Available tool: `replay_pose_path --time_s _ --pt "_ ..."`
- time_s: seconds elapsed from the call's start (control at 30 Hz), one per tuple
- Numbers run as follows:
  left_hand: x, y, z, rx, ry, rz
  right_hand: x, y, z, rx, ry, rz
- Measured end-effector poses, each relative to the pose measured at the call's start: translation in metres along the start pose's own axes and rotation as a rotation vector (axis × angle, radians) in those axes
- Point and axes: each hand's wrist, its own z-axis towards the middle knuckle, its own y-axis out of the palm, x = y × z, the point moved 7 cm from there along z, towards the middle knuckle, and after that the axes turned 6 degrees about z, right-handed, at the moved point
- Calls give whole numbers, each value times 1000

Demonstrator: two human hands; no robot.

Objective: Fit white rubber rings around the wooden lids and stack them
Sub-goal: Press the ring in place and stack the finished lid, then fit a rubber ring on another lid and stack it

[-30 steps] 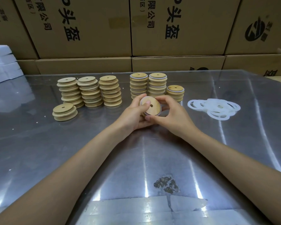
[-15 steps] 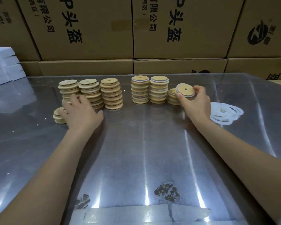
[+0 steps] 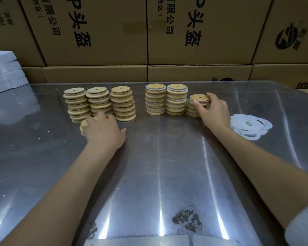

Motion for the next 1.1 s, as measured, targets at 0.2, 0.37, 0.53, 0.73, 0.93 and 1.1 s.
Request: replay_pose_path --time_s 0.2,0.37,0.53,0.73,0.93,1.1 --pt "55 -8 -26 102 283 -5 0 4 2 -29 -35 -77" --pt "75 -9 -34 167 479 -130 0 9 4 -79 -75 -107" --pt "77 -11 -33 228 542 -329 -1 11 2 -112 -83 -128" --pt "64 2 -15 173 436 -402 -4 -6 -5 27 14 -59" --pt "56 10 -6 121 394 -479 -6 -29 -28 91 9 15" --pt "54 7 -7 158 386 -511 8 -41 -46 24 42 83"
